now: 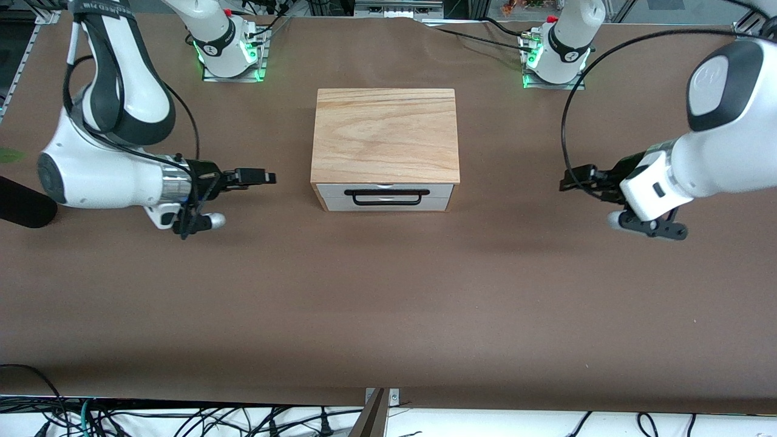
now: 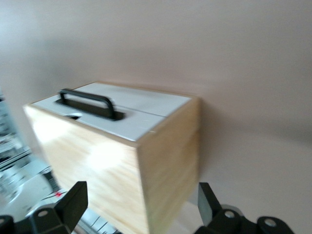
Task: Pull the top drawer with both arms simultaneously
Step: 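Move the left gripper and the right gripper toward the drawer handle ends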
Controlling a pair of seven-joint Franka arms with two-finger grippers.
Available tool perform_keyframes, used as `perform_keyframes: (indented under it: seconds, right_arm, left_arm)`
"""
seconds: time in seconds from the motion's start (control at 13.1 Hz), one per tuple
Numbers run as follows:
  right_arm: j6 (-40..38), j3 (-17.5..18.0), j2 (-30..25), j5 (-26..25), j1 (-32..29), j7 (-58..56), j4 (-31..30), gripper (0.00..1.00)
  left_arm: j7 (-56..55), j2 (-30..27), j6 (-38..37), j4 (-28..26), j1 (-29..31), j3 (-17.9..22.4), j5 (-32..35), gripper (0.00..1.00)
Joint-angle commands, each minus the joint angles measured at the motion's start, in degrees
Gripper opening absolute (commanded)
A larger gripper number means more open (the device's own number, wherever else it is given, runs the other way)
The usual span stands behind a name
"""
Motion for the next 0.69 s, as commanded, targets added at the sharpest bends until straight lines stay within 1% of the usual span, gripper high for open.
perform_keyframes:
  seconds: [0.0, 0.15, 0.23, 0.31, 0.38, 0.46, 0.61]
  right_arm:
    - [0.34, 0.06, 4.16, 8.22, -0.11, -10.73, 1.03, 1.00]
    - [1.05, 0.06, 7.24, 12.80, 0.59, -21.90, 0.68, 1.00]
    - [0.96, 0.06, 8.82, 13.77, 0.51, -26.12, 0.68, 1.00]
    - [1.66, 0.06, 10.15, 16.39, 0.68, -28.78, 0.51, 1.00]
    - [3.32, 0.06, 11.20, 21.20, 0.94, -30.37, -1.41, 1.00]
    - [3.77, 0.06, 11.91, 27.43, 1.47, -33.52, -2.73, 1.00]
    - [3.77, 0.06, 14.72, 35.37, 2.09, -38.80, -3.62, 1.00]
  left_arm:
    - [7.16, 4.51, 3.08, 0.16, -0.12, 0.41, -6.40, 1.00]
    - [12.52, 7.15, 4.40, 0.16, -0.20, 0.06, -10.61, 1.00]
    - [14.54, 8.82, 4.50, 0.16, -0.20, -0.21, -14.64, 1.00]
    - [16.04, 10.40, 4.50, 0.16, -0.20, -0.21, -19.47, 1.00]
    - [17.54, 11.89, 4.50, 0.16, -0.20, -0.21, -23.26, 1.00]
    - [19.12, 13.13, 4.58, 0.16, -0.20, -0.30, -25.64, 1.00]
    - [24.82, 16.03, 4.93, 0.16, -0.29, -0.56, -29.51, 1.00]
